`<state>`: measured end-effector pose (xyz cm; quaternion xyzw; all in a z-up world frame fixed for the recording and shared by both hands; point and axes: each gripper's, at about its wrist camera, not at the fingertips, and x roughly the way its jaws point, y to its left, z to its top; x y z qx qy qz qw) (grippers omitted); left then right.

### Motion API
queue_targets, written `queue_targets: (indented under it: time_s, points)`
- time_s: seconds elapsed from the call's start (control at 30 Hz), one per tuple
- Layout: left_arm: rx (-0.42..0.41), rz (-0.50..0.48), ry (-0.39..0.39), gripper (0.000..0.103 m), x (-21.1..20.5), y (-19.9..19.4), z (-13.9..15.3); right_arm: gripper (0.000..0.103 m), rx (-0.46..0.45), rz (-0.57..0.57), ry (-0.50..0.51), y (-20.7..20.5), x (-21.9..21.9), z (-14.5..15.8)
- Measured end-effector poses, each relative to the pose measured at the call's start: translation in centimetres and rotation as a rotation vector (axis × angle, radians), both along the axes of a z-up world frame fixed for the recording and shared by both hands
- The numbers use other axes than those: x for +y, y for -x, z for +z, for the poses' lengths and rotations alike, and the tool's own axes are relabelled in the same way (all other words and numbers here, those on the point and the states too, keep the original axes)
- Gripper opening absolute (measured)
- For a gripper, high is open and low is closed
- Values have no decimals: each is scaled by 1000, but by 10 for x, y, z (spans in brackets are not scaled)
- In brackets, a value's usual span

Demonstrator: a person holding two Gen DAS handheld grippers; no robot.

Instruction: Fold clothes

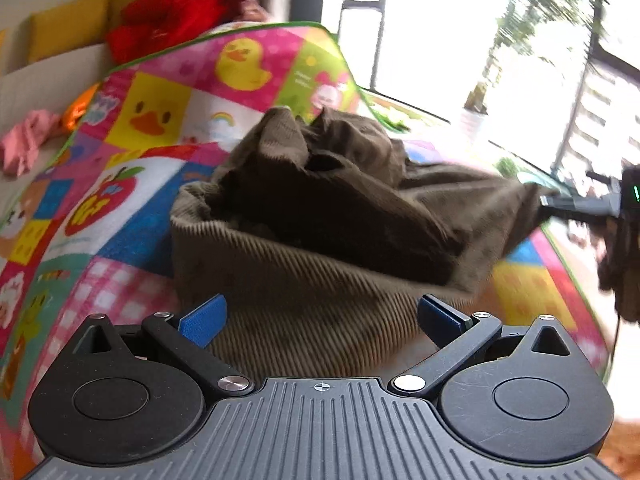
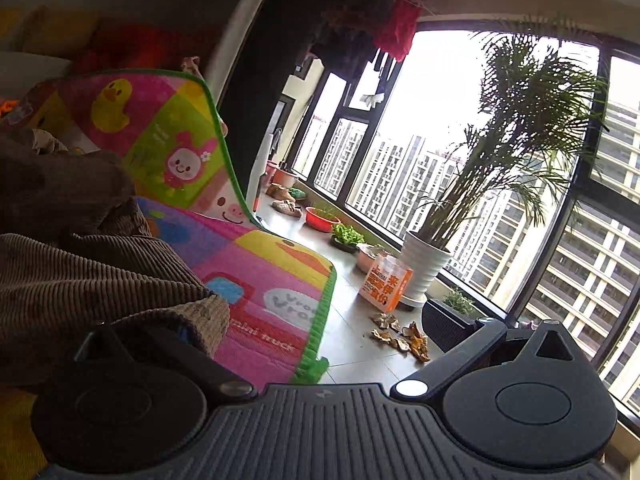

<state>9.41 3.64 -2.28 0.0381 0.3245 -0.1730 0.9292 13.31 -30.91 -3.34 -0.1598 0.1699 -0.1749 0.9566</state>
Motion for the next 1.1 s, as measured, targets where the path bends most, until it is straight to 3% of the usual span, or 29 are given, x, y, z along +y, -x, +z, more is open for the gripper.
queue_targets:
  time_s: [0.2, 0.3, 0.43, 0.7, 0.83, 0.87, 1.0, 1.1]
  points:
    - [4, -119, -171, 103, -32, 27, -18, 103, -44, -30, -12, 39, -10, 4]
    - [-32, -113, -294, 103, -44, 30, -30, 103, -61, -43, -8, 56, -18, 9]
    - [-121, 47, -413, 103, -38, 14, -32, 103, -61, -47, -27, 59, -28, 12]
    - [-351, 554, -326, 103, 34, 6, 35, 103, -68, -28, -45, 57, -26, 20]
    - [-279, 414, -209, 103, 45, 18, 41, 103, -42, -36, -54, 59, -30, 12]
    - [-248, 335, -188, 103, 41, 21, 38, 103, -35, -38, -59, 58, -30, 10]
    - [-174, 24, -229, 103, -12, 38, 17, 103, -41, -23, -64, 55, -25, 16]
    - [-194, -138, -285, 103, -68, 42, 1, 103, -72, 1, -68, 49, -21, 34]
